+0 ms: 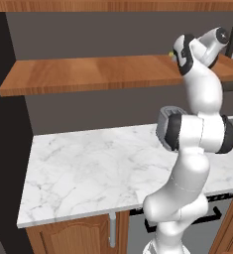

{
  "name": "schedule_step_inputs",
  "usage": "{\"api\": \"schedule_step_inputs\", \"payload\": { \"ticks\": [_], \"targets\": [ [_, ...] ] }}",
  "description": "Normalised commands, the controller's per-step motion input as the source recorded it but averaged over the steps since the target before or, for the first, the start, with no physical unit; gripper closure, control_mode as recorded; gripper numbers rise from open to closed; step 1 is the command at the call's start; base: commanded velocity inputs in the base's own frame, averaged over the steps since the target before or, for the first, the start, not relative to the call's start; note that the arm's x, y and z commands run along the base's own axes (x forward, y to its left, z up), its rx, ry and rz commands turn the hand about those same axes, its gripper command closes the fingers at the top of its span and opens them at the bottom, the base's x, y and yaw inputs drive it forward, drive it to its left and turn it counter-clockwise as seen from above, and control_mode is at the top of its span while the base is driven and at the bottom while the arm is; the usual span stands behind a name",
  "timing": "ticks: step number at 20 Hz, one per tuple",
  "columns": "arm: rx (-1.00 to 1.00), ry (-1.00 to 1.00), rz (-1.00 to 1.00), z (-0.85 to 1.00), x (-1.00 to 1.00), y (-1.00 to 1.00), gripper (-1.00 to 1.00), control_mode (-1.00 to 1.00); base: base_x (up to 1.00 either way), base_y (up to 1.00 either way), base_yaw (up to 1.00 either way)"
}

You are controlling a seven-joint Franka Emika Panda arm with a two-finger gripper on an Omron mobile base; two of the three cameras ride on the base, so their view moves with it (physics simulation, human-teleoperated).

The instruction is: Locate and retrieve the sponge and sponge from the cabinet. Place them next to the sink.

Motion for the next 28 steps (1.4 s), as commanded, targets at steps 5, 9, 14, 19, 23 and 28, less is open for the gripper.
{"api": "schedule_step_inputs", "payload": {
  "ticks": [5, 9, 14, 19, 23, 28],
  "targets": [
    [0.00, -0.08, 0.00, 0.17, -0.66, -0.29, 1.00, -1.00, 0.00, 0.00, 0.00],
    [0.00, -0.10, 0.00, 0.15, -0.92, -0.36, 1.00, -1.00, 0.00, 0.00, 0.00],
    [0.00, -0.11, 0.00, 0.10, -1.00, -0.42, 1.00, -1.00, 0.00, 0.00, 0.00],
    [0.00, -0.10, 0.00, 0.08, -0.97, -0.40, 1.00, -1.00, 0.00, 0.00, 0.00],
    [0.00, -0.11, 0.00, 0.11, -1.00, -0.43, 1.00, -1.00, 0.00, 0.00, 0.00],
    [-0.10, -0.11, -0.02, 0.02, -0.92, -0.49, 1.00, -1.00, 0.00, 0.00, 0.00]
  ]
}}
